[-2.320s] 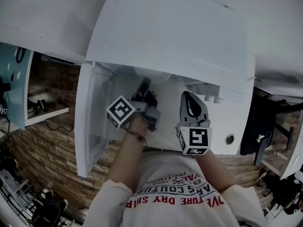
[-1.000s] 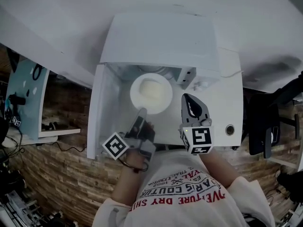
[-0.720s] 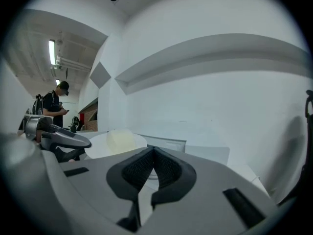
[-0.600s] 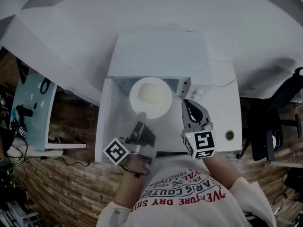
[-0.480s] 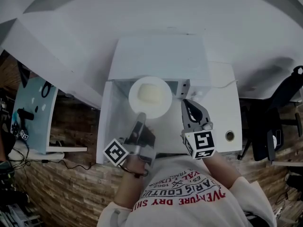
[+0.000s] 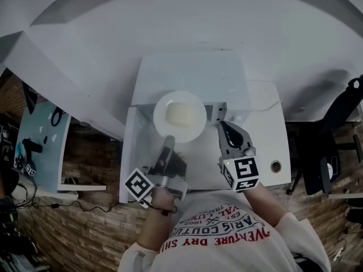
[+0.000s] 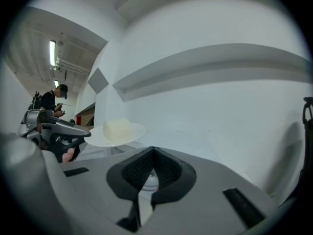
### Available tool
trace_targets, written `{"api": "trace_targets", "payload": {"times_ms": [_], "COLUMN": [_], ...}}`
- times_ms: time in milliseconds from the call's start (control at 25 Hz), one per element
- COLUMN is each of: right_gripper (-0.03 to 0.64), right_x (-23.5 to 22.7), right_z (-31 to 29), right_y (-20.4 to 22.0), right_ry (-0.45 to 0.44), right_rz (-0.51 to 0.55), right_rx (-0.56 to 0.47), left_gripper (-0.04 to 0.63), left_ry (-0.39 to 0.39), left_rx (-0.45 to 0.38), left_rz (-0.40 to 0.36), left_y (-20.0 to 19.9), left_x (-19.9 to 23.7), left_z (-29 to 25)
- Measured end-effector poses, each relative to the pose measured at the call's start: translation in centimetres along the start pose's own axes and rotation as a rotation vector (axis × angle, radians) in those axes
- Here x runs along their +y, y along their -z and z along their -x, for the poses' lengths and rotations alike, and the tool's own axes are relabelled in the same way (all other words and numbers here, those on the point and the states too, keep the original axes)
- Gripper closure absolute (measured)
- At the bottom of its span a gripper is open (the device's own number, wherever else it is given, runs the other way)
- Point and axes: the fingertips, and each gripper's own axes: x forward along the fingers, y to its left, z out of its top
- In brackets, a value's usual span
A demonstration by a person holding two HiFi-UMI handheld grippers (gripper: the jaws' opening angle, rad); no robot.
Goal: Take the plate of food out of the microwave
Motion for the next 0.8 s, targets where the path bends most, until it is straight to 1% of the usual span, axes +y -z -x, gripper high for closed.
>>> {"api": "trace_targets", "payload": {"times_ms": [360,800], "right_gripper": [0.606,0.606], "right_x": [0.3,0.0], "right_z": [-0.5,-0.9], "right_y": [1.2,1.3], "right_ry": [-0.013,-0.006], "right_rz": [0.012,0.027], "right_rx": [0.049,0.051], "left_gripper": [0.581,0.581], "left_ry": [-0.060,-0.077], "left_rx": [-0.005,-0.015], "left_rz": [0.090,0.084], "left_y": [0.3,0.1], "left_x": [2.1,2.8], "left_z": [0.3,0.1]}}
